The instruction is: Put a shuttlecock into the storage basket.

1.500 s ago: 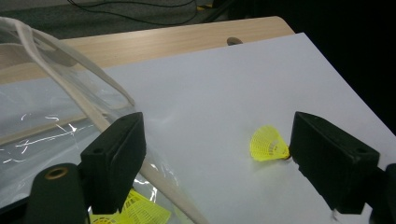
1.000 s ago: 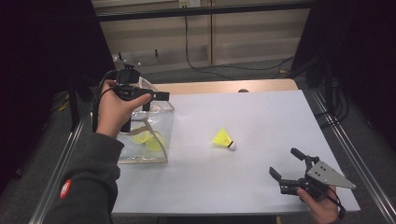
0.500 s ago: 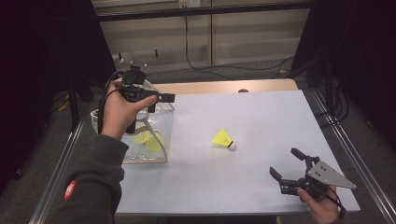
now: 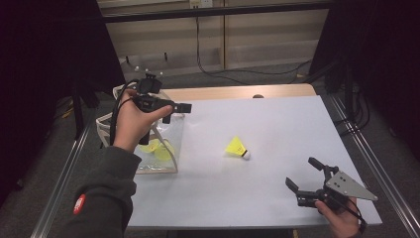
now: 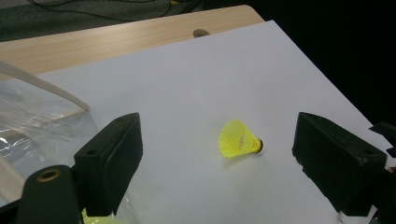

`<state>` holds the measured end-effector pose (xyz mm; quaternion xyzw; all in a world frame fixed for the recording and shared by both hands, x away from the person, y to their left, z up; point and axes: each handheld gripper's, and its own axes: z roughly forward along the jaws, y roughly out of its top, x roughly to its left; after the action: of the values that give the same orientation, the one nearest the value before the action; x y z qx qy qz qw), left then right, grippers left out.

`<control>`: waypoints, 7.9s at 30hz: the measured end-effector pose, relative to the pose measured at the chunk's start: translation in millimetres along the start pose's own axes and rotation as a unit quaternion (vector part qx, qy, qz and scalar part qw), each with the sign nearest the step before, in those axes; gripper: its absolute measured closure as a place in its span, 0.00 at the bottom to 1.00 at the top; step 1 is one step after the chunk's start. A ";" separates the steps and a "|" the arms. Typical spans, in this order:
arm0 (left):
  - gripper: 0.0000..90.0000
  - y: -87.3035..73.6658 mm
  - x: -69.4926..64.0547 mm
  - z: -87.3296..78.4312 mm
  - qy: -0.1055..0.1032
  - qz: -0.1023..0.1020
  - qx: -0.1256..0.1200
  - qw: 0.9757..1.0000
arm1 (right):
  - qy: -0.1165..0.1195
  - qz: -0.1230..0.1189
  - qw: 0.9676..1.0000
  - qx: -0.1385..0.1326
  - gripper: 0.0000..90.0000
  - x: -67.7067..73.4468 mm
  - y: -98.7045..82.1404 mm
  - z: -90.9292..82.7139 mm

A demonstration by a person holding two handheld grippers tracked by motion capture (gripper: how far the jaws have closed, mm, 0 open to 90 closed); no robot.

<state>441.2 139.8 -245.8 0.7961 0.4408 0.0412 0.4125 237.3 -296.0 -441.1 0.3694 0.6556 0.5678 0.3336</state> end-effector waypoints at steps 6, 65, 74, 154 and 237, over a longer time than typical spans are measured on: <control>0.17 -2.4 -4.3 4.1 -0.005 0.002 0.001 1.000 | 0.000 0.000 1.000 0.001 0.02 -0.4 -0.1 -0.3; 0.07 -33.6 -31.6 55.6 -0.029 0.048 0.022 0.998 | 0.000 -0.002 1.000 0.001 0.02 -0.1 0.2 -0.3; 0.06 -41.4 -31.8 63.5 -0.032 0.046 0.028 0.998 | 0.003 -0.003 1.000 0.002 0.02 -0.1 0.3 0.9; 0.08 -84.8 -49.0 118.9 -0.064 0.072 0.038 0.995 | 0.004 -0.004 1.000 0.002 0.02 0.7 0.1 0.8; 0.32 -105.1 -50.1 176.9 -0.034 0.089 0.035 0.995 | 0.004 -0.005 1.000 0.000 0.02 0.9 0.7 -0.2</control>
<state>416.5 21.7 -419.8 0.8470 0.3556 0.0354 0.3936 236.8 -295.3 -440.4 0.3635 0.6589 0.5677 0.3337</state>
